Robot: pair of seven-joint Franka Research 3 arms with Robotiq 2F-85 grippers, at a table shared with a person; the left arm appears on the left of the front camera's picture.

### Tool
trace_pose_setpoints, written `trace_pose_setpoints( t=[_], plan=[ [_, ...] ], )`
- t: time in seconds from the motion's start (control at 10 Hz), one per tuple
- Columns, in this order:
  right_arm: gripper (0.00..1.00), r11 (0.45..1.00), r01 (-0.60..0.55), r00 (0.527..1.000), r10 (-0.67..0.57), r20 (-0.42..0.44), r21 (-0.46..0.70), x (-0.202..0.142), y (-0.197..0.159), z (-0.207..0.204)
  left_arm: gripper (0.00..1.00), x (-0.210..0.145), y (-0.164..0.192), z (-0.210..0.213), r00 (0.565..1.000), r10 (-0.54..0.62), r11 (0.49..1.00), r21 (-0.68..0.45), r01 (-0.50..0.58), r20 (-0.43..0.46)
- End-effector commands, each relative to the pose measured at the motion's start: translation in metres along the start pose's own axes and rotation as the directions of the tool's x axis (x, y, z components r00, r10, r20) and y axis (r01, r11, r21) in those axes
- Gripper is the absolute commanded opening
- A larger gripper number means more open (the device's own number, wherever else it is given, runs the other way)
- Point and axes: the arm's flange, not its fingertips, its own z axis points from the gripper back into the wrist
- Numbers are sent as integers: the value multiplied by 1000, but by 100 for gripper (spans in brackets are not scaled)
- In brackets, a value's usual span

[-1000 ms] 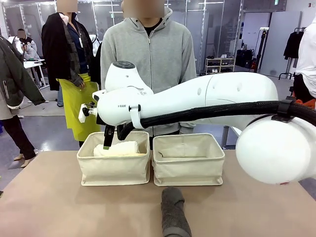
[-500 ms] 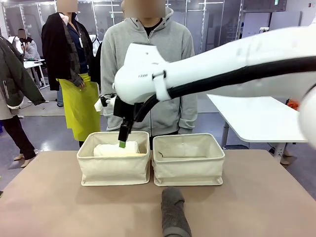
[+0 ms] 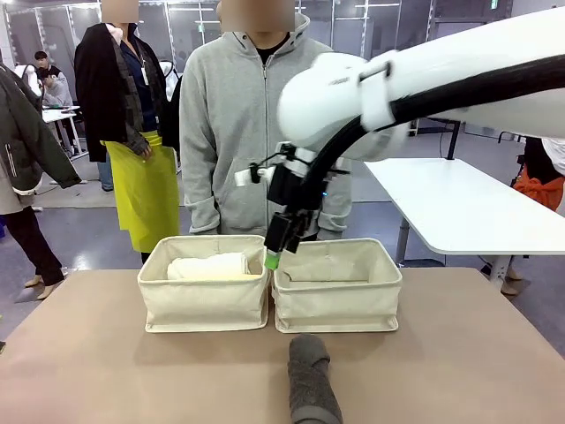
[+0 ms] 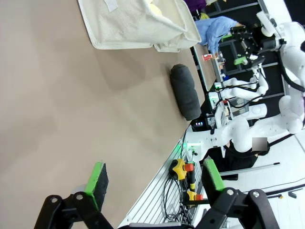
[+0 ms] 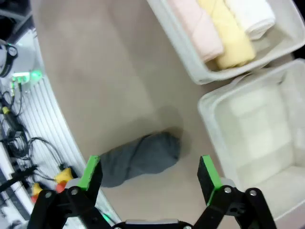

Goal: Divide the towels into two baskets.
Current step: Pick up one hotel-folded towel from the bottom of the table and place it in the Fabric basket indicated by the person.

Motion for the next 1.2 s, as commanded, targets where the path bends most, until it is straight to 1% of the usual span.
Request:
trace_pose_setpoints(
  t=[0.0,0.1,0.2,0.3,0.4,0.5,0.7,0.8,0.9,1.0,1.1],
  plan=[
    [100,991,18,989,-38,142,135,-57,2,-1,100,-2,-2,1,1000,-4,1000,-4,4,11],
    [100,980,50,984,-81,158,191,-73,-5,0,100,-2,-2,1,1000,-4,1000,-4,4,11],
    [100,960,72,973,-128,194,272,-95,-15,2,100,-2,-2,1,1000,-4,1000,-4,4,11],
    [100,937,141,952,-217,217,319,-124,-26,5,100,-2,-2,1,1000,-4,1000,-4,4,11],
    [100,907,186,923,-293,248,378,-158,-34,7,100,-2,-2,1,1000,-4,1000,-4,4,11],
    [100,871,241,878,-384,287,428,-198,-41,9,100,-2,-2,1,1000,-4,1000,-4,4,11],
    [100,818,308,794,-502,342,485,-263,-46,17,100,-2,-2,1,1000,-4,1000,-4,4,11],
    [100,789,354,752,-560,348,503,-293,-45,20,100,-2,-2,1,1000,-4,1000,-4,4,11],
    [100,746,412,717,-620,319,522,-322,-42,20,100,-2,-2,1,1000,-4,1000,-4,4,11],
    [100,700,447,670,-675,310,557,-352,-40,20,100,-2,-2,1,1000,-4,1000,-4,4,11],
    [100,640,493,600,-741,302,589,-385,-33,16,100,-2,-2,1,1000,-4,1000,-4,4,11]
  ],
)
